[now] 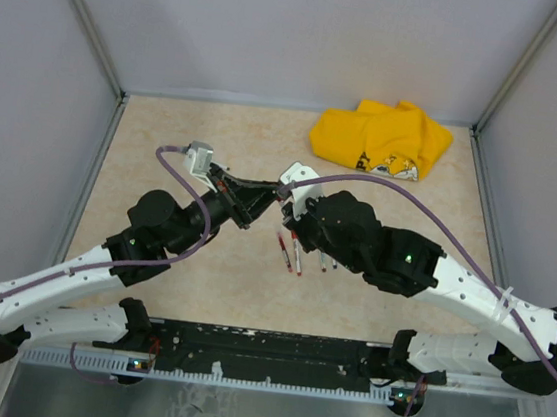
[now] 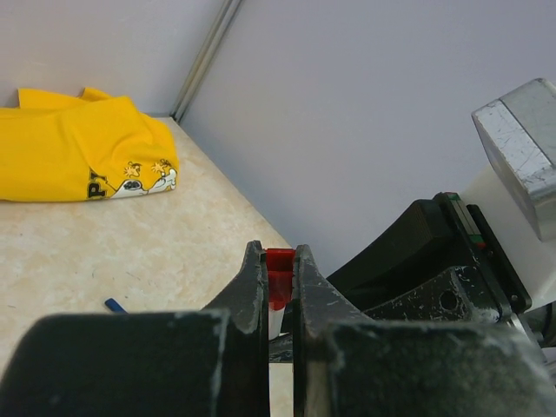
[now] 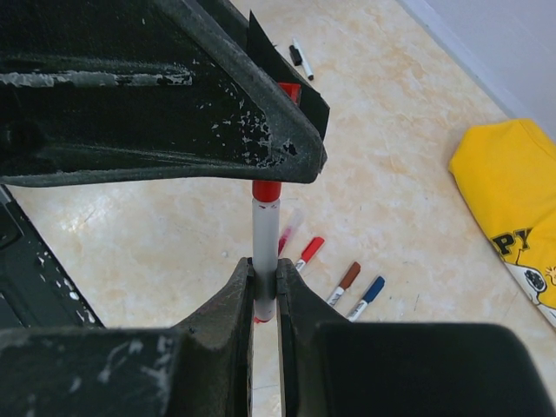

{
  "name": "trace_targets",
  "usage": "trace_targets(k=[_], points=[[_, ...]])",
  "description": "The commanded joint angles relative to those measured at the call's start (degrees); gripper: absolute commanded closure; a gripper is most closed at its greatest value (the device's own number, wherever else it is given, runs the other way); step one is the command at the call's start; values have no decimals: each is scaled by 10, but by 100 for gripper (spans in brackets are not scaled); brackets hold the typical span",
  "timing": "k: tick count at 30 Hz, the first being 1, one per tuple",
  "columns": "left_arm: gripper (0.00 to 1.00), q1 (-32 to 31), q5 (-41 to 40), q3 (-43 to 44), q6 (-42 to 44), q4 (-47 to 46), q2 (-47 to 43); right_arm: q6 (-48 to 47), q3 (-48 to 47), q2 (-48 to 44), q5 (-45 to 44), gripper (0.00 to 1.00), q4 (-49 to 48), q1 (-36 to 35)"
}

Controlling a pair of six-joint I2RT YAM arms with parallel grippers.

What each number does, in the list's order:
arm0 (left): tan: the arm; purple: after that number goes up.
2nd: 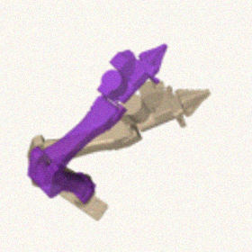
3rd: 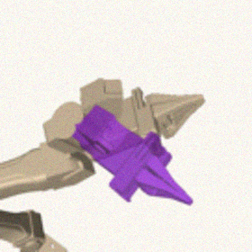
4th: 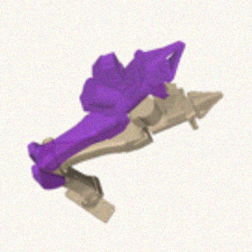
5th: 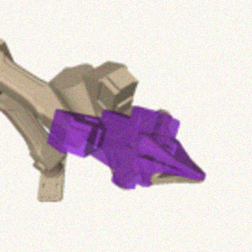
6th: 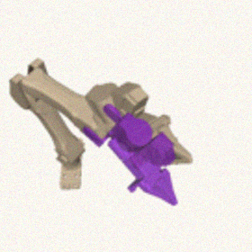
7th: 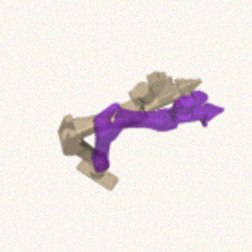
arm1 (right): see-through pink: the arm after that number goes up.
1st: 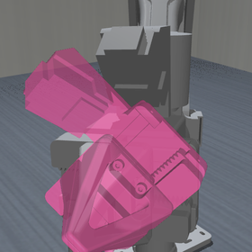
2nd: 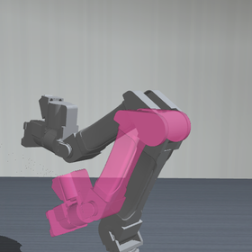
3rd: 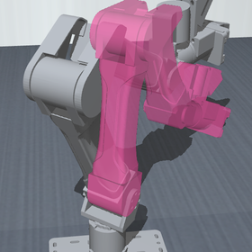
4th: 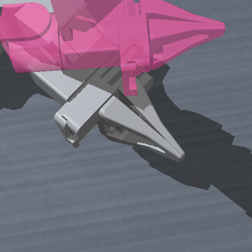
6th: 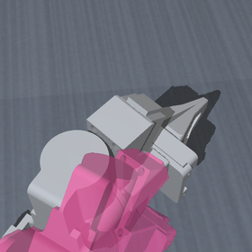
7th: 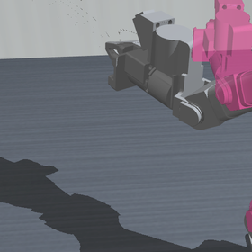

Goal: Insert the pens into the pen caps
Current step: Press the pen cap onto the pen.

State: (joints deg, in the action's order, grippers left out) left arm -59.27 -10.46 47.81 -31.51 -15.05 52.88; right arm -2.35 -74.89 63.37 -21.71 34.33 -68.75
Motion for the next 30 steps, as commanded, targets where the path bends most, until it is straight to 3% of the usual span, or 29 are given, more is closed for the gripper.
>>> trace_targets(k=[1,10,30], points=[[100,-37,102,-50,16,253,53,2,-73,-45,-13,100,-316,5],[100,-44,95,-51,30,262,57,41,-66,-50,-52,100,-300,5],[100,-52,96,-63,17,230,36,74,-7,-86,-34,100,-268,5]])
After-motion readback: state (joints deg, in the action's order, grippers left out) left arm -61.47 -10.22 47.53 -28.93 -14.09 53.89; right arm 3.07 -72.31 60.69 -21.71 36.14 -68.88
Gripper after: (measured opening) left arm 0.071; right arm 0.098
